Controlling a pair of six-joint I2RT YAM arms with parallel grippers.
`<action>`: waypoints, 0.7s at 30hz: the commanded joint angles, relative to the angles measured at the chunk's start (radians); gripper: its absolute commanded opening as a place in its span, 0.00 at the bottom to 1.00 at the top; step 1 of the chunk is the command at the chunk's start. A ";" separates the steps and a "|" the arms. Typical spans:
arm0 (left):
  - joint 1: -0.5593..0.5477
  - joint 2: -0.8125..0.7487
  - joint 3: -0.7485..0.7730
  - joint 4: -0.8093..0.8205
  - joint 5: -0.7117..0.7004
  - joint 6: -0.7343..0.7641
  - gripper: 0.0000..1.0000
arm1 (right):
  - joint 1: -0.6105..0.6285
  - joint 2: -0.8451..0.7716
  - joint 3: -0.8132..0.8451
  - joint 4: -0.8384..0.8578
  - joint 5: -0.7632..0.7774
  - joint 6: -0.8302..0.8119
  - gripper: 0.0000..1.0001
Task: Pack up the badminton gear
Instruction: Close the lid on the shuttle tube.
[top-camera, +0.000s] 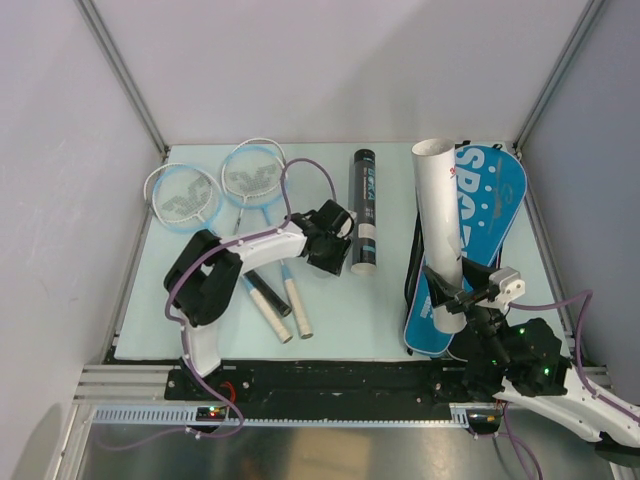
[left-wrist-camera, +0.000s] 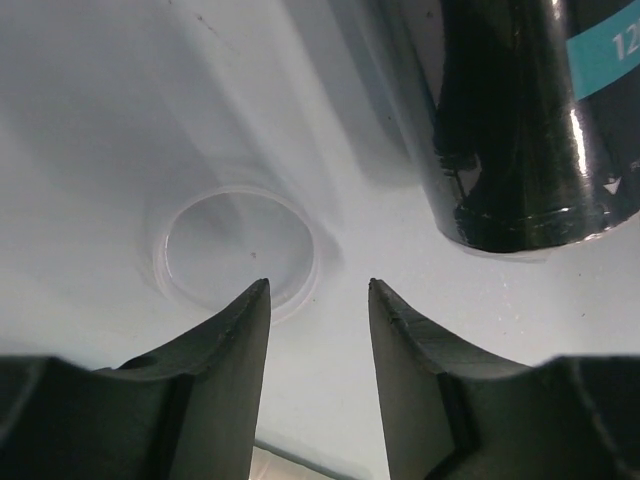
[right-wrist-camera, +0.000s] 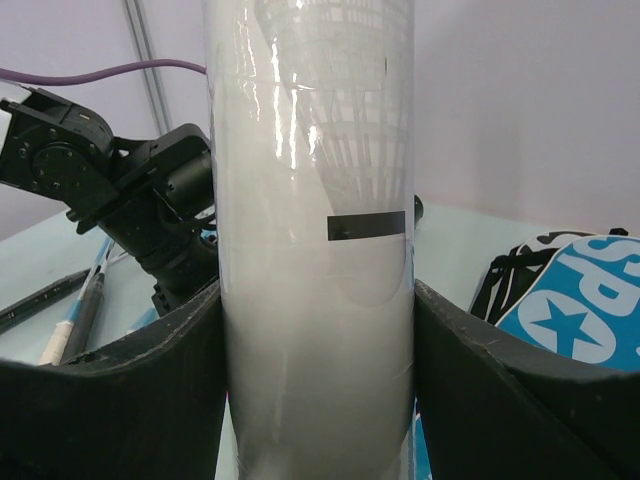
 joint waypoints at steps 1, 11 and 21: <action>-0.015 0.022 -0.018 0.034 -0.053 0.017 0.48 | 0.001 -0.016 0.044 0.044 0.009 0.003 0.35; -0.017 0.052 -0.031 0.036 -0.080 0.006 0.42 | 0.001 -0.020 0.044 0.035 0.013 0.007 0.35; -0.023 0.009 -0.082 0.038 -0.119 -0.015 0.24 | 0.000 -0.017 0.045 0.026 0.006 0.001 0.35</action>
